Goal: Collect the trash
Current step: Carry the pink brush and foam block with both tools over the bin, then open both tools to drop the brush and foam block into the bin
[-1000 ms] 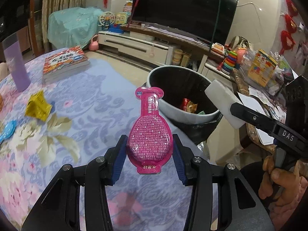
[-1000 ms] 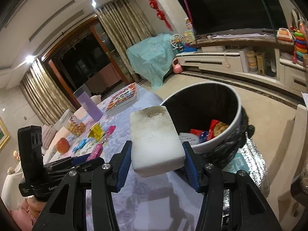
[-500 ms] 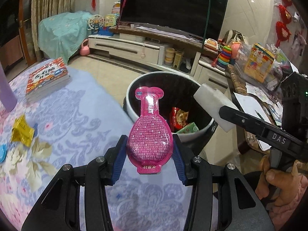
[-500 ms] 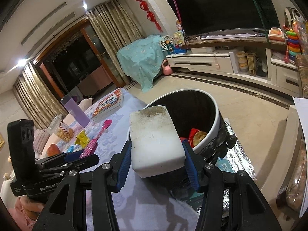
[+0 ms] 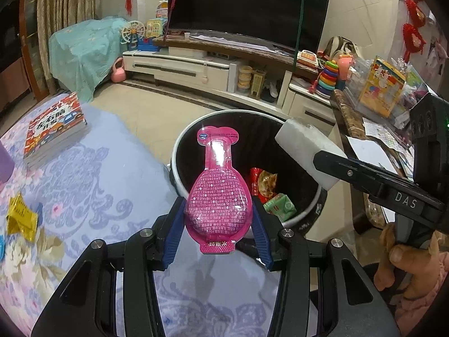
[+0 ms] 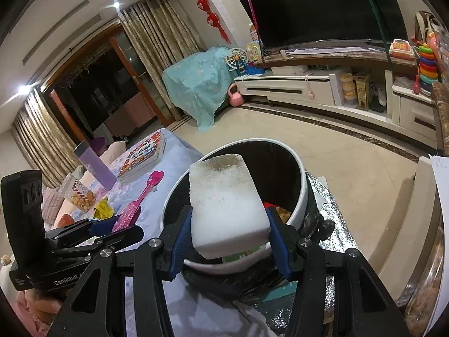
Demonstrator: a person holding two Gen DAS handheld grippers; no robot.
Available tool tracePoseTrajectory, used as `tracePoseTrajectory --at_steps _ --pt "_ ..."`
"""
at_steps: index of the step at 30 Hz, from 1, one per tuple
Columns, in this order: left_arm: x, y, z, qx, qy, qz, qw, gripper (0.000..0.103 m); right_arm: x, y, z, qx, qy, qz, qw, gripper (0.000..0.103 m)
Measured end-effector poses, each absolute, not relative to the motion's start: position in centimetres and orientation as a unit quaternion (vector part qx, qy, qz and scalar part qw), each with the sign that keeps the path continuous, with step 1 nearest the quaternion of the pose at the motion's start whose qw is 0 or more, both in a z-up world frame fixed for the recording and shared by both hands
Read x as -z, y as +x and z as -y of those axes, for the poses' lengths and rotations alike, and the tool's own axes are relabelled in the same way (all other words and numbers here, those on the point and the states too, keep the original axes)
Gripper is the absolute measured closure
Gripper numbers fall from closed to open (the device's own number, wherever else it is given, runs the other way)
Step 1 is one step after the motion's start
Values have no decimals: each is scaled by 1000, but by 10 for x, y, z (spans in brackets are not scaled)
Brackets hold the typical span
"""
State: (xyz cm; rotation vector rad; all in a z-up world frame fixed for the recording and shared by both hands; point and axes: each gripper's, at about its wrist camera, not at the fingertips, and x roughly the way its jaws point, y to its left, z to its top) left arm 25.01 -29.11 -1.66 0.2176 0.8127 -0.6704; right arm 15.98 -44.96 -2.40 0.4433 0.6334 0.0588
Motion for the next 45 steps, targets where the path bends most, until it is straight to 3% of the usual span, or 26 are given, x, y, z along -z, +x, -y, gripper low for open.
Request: tracePoseTrajectory --at_steps 37,41,45 --pt "28 279 320 317 122 -401 851 57 30 194 465 -19 214 -333 918 47" --pt "27 277 316 319 112 -402 851 44 31 192 468 -16 225 -330 917 42" --pt "25 273 306 316 101 -398 855 43 30 189 471 -13 235 -325 916 37"
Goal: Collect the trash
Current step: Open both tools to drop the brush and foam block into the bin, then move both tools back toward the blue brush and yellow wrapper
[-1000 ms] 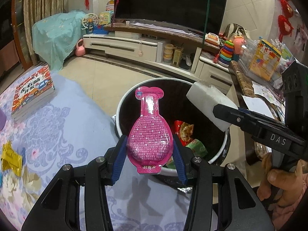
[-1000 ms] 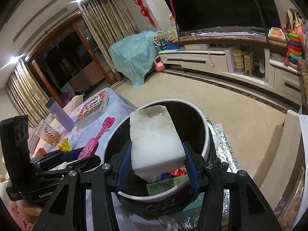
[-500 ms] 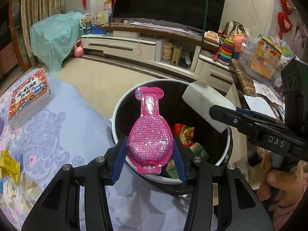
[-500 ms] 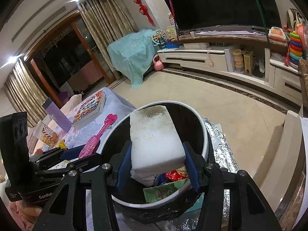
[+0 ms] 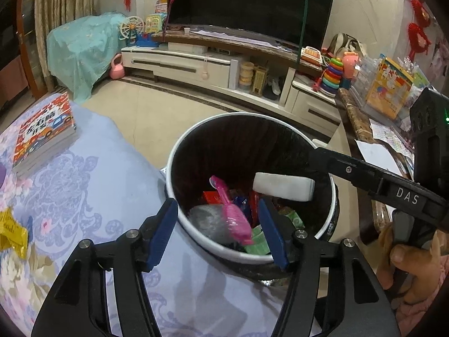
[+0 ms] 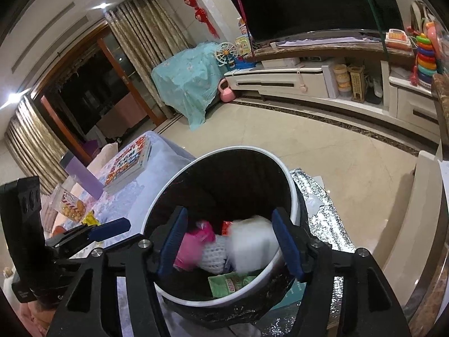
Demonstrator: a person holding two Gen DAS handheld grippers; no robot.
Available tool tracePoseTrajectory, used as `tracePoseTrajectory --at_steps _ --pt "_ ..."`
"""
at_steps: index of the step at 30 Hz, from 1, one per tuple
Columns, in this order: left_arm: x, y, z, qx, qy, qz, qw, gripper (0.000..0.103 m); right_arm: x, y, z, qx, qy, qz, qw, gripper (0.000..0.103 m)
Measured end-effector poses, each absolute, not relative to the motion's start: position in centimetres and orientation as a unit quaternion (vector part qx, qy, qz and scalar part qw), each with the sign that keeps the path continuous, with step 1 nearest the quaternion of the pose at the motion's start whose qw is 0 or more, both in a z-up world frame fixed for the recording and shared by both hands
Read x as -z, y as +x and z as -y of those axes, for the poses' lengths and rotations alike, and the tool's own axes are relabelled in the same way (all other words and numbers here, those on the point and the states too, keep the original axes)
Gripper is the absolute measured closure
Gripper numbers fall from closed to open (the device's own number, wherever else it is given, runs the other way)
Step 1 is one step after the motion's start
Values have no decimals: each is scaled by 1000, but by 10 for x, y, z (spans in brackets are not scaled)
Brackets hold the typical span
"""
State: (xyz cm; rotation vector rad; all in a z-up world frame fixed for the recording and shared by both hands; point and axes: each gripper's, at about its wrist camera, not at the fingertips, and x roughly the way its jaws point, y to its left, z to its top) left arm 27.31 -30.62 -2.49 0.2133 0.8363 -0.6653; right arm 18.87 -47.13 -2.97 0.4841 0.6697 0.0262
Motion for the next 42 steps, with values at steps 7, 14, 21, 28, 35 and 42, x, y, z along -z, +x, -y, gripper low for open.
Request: tracePoseTrajectory --at_steps 7,14,21,28,35,42 --pt "28 263 268 303 60 -407 860 37 22 180 464 -20 238 -315 918 18" --pt "34 247 212 270 15 -413 870 33 13 164 438 -38 242 -298 922 10" --pt "40 234 161 237 -11 -416 878 32 16 152 397 -67 234 -301 922 8" --pt "46 222 106 196 -34 -412 889 30 23 152 356 -95 231 -321 913 2" --pt "52 216 54 158 -53 -414 895 30 31 158 307 -135 213 -348 903 1" --pt "57 215 12 128 -65 -414 899 30 38 165 268 -159 195 -363 897 1"
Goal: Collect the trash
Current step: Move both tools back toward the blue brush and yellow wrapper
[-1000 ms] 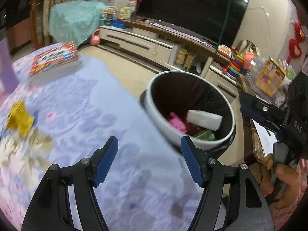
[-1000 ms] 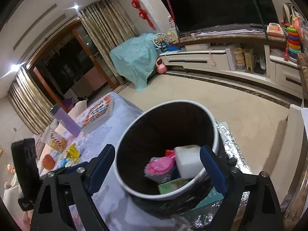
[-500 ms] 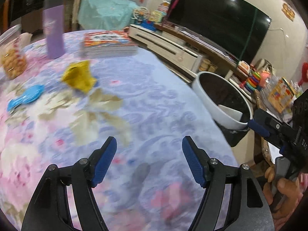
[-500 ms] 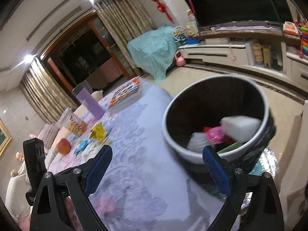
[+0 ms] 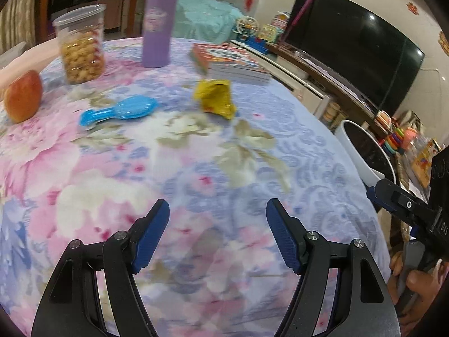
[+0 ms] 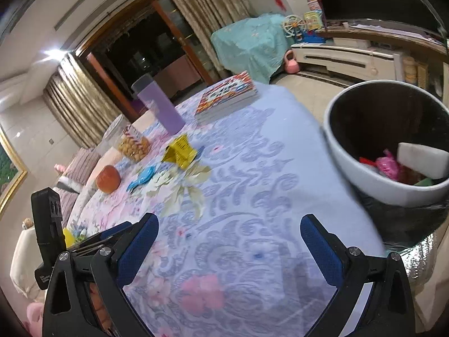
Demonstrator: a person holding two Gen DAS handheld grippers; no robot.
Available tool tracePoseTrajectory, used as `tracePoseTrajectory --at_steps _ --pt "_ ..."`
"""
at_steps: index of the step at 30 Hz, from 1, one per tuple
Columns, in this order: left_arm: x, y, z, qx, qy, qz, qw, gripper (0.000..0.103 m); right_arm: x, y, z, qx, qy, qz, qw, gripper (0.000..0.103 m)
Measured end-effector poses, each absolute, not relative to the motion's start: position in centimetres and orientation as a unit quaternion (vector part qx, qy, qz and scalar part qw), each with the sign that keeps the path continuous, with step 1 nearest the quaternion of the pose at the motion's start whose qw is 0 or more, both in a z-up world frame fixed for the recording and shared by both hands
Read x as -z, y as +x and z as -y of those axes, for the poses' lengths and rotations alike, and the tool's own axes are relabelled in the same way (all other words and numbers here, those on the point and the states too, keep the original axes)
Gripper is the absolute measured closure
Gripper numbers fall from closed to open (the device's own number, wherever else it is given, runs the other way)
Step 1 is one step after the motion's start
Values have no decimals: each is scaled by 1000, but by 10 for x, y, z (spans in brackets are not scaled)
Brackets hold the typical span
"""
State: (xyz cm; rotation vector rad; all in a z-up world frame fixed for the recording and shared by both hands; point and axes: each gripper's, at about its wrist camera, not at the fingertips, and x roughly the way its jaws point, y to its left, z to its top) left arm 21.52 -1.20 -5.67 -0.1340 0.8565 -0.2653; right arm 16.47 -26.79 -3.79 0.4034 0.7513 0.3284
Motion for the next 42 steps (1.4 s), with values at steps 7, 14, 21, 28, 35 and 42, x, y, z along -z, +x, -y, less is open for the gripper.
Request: tracePoseTrajectory --at_steps 7,14,21,28,35,42 --pt "64 218 -20 108 -75 -419 898 30 45 170 242 -170 181 -363 898 1" --pt "65 222 -41 90 -71 -419 901 30 46 181 216 -178 161 -356 903 1" --pt "68 237 -61 80 -55 -423 901 30 53 200 192 -195 169 -360 897 1" --pt "70 260 -78 70 -30 -429 900 29 56 217 176 -197 179 -359 894 2" --pt "69 289 -87 83 9 -429 899 20 56 243 167 -198 191 -362 890 2" --pt "72 322 -81 97 72 -433 893 19 53 271 161 -192 189 -359 894 2"
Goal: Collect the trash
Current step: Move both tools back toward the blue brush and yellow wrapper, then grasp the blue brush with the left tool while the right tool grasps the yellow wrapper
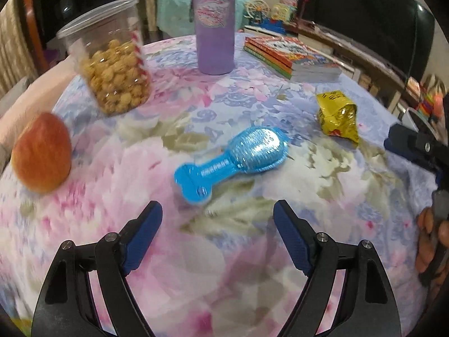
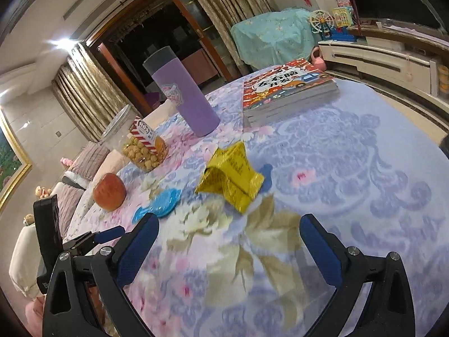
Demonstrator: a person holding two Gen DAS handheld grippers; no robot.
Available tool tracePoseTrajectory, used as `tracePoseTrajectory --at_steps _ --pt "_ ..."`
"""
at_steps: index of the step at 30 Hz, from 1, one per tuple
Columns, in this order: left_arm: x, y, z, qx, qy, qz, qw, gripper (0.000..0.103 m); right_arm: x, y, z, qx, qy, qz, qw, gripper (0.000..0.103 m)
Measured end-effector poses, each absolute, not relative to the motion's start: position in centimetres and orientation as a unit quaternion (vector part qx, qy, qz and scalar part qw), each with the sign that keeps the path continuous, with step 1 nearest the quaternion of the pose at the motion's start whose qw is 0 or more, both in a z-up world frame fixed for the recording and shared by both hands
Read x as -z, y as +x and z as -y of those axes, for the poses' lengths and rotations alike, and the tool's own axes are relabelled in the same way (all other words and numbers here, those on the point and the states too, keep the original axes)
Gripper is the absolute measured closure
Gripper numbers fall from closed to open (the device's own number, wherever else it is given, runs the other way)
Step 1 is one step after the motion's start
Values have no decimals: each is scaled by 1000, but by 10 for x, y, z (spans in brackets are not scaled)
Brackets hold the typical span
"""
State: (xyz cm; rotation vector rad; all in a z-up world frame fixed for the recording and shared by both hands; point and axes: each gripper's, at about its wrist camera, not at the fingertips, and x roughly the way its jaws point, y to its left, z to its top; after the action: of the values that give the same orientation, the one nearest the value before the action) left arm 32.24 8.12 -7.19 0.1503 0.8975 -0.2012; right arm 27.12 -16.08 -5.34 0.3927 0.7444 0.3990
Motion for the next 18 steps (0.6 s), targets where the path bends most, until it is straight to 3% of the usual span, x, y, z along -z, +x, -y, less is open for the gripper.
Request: tracePoseTrajectory --at_steps 10,12,13,15,18 --pt "77 349 -82 119 101 -422 893 22 61 310 154 -182 202 -370 888 7" --pt "78 349 -81 130 99 -421 892 44 63 315 149 -181 198 -374 888 18" --pt "79 348 -81 134 99 -420 892 46 64 317 148 -180 196 -376 888 22" --pt "78 347 -80 142 96 -419 892 64 68 321 145 -176 189 -383 887 42" --pt "76 346 -82 137 80 -421 893 72 69 322 145 -175 188 -384 887 57"
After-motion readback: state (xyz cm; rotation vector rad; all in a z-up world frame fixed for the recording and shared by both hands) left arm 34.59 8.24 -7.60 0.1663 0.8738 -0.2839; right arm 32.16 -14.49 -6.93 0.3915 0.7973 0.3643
